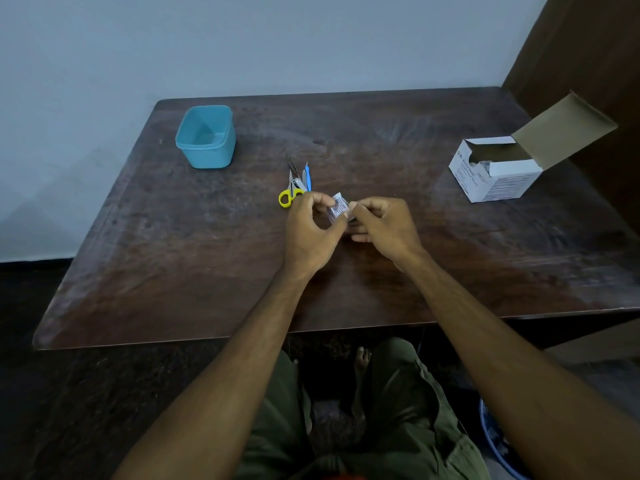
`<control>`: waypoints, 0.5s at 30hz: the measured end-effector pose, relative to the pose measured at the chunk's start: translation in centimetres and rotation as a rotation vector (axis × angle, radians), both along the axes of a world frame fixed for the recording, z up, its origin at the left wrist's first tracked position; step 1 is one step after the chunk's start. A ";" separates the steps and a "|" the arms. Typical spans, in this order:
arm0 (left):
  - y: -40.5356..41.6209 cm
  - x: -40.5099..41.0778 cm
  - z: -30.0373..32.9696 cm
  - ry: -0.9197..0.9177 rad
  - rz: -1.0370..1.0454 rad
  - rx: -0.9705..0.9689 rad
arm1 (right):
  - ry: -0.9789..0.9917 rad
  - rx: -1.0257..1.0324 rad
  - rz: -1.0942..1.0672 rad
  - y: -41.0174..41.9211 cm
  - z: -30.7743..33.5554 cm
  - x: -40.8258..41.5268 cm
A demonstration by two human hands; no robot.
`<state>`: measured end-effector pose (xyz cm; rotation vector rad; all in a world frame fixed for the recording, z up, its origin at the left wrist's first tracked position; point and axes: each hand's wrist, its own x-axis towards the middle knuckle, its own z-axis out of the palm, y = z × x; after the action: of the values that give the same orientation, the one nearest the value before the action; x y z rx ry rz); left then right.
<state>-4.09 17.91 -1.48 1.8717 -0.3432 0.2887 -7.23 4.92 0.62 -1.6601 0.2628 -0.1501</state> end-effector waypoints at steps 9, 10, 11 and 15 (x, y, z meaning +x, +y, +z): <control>1.3 -0.2 -0.4 -0.117 -0.123 0.242 | -0.029 -0.043 0.011 0.5 0.3 -0.4; 1.4 -0.2 -0.3 -0.111 -0.133 0.246 | -0.039 -0.056 0.023 0.4 0.3 -0.4; 1.5 -0.2 -0.3 -0.103 -0.139 0.246 | -0.047 -0.063 0.038 0.4 0.3 -0.5; 2.1 -0.4 -0.2 -0.096 -0.172 0.238 | -0.052 -0.073 0.158 0.0 0.8 -0.9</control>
<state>-4.52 20.06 -1.71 2.0502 -0.6231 0.2284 -8.09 4.92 1.40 -1.7394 0.0873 -0.0844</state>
